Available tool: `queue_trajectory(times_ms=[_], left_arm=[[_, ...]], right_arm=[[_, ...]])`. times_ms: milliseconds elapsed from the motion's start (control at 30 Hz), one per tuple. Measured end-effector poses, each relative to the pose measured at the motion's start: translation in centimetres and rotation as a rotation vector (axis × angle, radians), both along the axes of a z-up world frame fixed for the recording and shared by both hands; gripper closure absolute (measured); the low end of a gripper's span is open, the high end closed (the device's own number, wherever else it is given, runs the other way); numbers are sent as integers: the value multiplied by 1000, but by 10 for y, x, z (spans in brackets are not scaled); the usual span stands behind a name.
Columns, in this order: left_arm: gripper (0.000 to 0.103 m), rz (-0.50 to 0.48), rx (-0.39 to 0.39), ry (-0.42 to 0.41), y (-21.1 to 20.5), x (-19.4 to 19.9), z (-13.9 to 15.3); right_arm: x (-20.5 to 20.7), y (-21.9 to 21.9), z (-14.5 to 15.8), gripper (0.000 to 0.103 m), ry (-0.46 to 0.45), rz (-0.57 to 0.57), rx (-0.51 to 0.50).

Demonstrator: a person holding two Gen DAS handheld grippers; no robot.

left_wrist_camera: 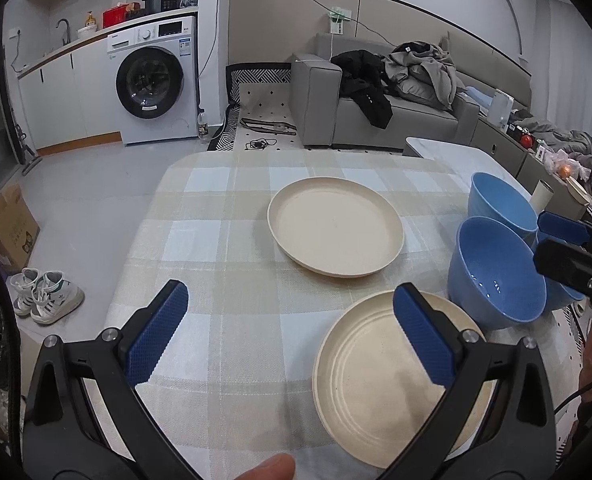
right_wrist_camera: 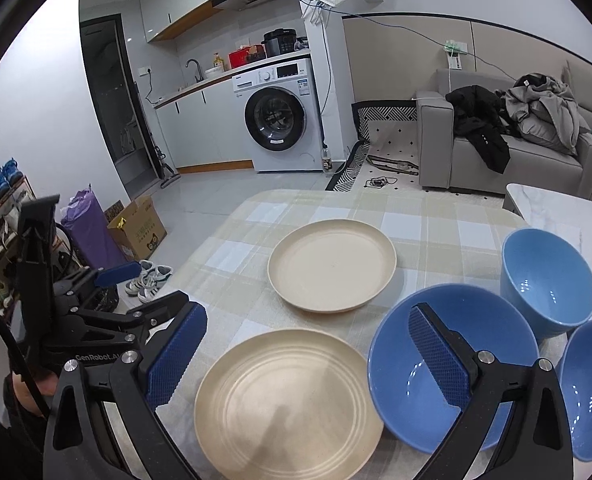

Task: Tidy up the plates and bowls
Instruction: 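Move both grippers toward the next cream plate on the table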

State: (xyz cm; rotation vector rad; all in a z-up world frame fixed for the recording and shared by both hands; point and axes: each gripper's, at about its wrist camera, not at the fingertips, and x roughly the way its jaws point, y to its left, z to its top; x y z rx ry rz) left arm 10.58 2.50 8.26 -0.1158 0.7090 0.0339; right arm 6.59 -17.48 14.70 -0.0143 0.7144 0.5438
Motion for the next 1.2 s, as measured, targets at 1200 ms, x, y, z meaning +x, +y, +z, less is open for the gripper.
queue_trajectory(times_ms=[1200], left_arm=[[1, 112, -68, 221, 46, 147, -69]], right_arm=[[180, 23, -58, 1, 347, 4, -122]])
